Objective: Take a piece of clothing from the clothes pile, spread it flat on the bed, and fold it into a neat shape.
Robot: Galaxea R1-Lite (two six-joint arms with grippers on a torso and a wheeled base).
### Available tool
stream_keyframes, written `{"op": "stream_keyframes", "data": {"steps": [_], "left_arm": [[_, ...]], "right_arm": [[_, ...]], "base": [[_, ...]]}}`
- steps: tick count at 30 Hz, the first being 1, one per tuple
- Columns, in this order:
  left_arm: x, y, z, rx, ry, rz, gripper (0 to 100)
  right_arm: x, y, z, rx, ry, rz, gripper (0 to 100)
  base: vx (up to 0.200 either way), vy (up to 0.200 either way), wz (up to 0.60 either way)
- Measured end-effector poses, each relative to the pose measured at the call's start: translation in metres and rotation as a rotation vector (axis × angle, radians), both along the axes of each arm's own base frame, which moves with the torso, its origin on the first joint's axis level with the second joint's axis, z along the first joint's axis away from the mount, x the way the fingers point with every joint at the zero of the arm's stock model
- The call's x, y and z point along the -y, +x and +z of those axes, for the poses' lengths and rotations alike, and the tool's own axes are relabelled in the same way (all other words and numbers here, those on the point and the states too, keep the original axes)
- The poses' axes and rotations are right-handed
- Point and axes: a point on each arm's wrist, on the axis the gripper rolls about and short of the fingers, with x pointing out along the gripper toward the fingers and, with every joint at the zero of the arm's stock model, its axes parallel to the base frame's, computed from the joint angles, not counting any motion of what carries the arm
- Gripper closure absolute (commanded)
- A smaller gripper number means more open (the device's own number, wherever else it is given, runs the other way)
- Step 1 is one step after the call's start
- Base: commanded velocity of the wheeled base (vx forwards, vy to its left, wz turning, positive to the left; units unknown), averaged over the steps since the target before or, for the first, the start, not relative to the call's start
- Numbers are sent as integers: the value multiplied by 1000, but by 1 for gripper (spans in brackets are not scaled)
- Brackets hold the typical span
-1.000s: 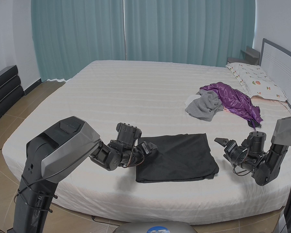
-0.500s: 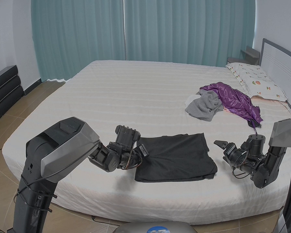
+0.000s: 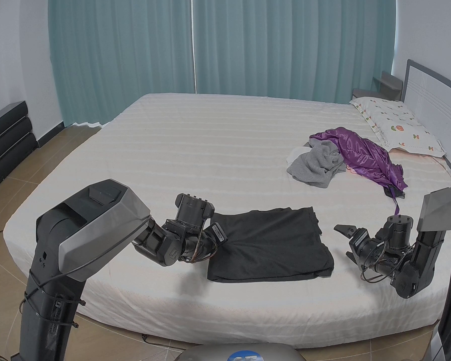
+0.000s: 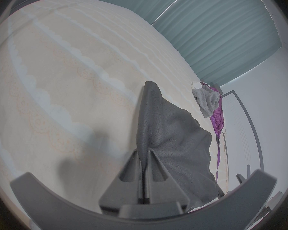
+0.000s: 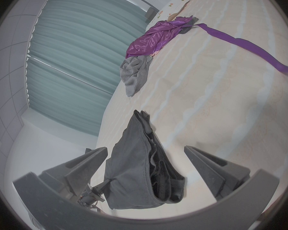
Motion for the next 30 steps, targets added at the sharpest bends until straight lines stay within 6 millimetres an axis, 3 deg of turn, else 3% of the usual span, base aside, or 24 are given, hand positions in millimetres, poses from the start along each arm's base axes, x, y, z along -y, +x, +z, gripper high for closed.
{"op": "stream_keyframes", "data": {"steps": [5,19,30], "left_arm": [[-2,1,2,-2,-19,21,100],[-21,3,12,-27,-58,78,100],[-47,-1,26,-30,-57,96,100]], "right_arm": [[0,-2,-2,-12,-2,-1,0],[0,-3,-4,-20,-3,1,0],[0,-6,-7,-26,-3,-1,0]], "base": [[0,0,0],[0,200,0],[0,200,0]]}}
